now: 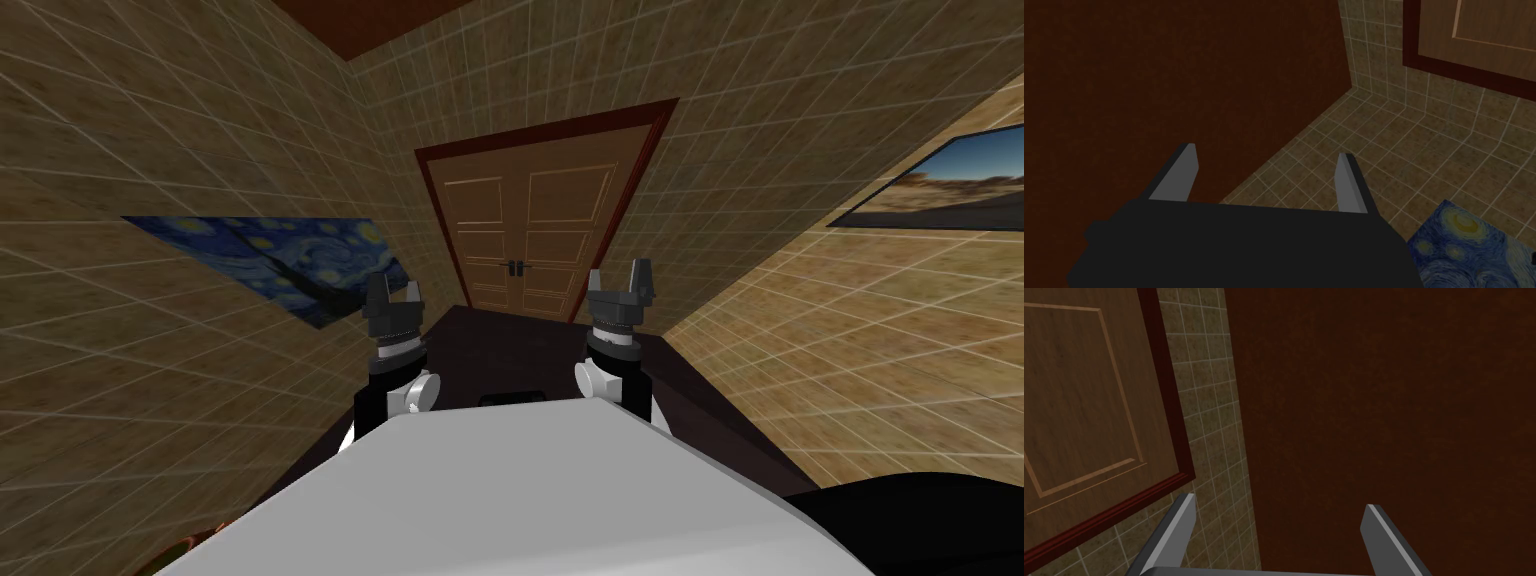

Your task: Pull the door open

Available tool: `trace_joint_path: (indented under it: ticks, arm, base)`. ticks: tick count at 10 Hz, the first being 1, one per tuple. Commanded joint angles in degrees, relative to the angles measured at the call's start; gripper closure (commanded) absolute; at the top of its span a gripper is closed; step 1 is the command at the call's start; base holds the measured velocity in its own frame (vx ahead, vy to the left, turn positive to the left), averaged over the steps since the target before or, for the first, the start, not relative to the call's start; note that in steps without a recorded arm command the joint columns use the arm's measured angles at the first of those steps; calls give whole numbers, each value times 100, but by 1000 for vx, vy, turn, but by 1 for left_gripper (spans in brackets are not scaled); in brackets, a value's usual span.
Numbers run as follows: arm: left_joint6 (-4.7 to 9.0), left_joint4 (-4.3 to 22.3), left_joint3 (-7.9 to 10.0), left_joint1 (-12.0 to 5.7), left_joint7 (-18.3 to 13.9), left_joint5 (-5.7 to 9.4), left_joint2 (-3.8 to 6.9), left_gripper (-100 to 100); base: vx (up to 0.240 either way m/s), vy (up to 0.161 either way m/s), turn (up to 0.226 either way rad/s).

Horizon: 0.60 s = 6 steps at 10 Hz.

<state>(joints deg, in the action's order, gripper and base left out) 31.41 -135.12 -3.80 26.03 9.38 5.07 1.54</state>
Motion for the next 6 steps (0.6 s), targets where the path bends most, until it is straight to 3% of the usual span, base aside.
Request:
trace_joint_path:
  ticks: [1, 6]
  arm:
    - [-19, 163, 20, -61, -48, 17, 62, -100]
    - [-82, 700, 85, -261, -207, 73, 249, -100]
  base:
    - [67, 94, -101]
    - [125, -47, -69]
